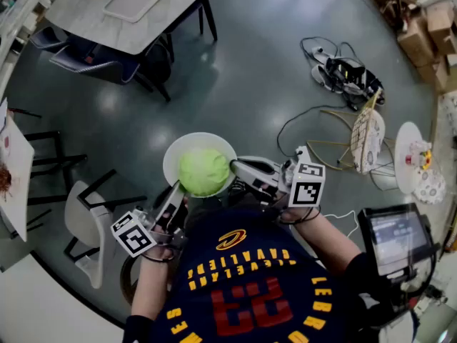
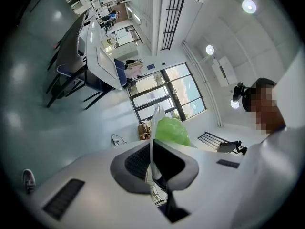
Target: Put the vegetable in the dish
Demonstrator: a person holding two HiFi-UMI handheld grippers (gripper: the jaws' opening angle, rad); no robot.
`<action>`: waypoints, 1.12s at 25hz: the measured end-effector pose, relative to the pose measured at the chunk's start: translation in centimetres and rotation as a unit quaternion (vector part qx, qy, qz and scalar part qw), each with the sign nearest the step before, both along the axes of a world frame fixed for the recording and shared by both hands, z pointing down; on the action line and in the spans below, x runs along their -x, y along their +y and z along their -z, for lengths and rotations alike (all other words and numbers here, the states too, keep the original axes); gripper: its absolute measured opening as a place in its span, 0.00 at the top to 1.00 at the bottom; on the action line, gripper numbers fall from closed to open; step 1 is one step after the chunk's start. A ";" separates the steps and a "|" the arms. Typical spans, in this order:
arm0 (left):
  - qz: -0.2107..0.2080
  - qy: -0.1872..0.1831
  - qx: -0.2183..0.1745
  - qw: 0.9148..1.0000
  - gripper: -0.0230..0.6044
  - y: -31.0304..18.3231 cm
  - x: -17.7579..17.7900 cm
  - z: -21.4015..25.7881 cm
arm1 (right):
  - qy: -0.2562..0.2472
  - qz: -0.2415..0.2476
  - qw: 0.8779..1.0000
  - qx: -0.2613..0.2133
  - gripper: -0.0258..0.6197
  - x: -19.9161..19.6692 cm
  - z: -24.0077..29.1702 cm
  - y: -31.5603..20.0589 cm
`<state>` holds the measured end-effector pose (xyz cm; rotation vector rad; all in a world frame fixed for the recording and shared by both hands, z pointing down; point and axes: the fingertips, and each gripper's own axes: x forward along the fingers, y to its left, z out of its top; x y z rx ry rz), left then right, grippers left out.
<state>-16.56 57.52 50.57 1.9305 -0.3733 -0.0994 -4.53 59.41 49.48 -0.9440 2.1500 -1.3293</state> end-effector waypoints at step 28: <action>0.021 0.026 0.038 0.999 0.95 1.0 -5.0 0.1 | -0.001 -0.028 1.000 0.002 0.94 -5.8 0.5 0.5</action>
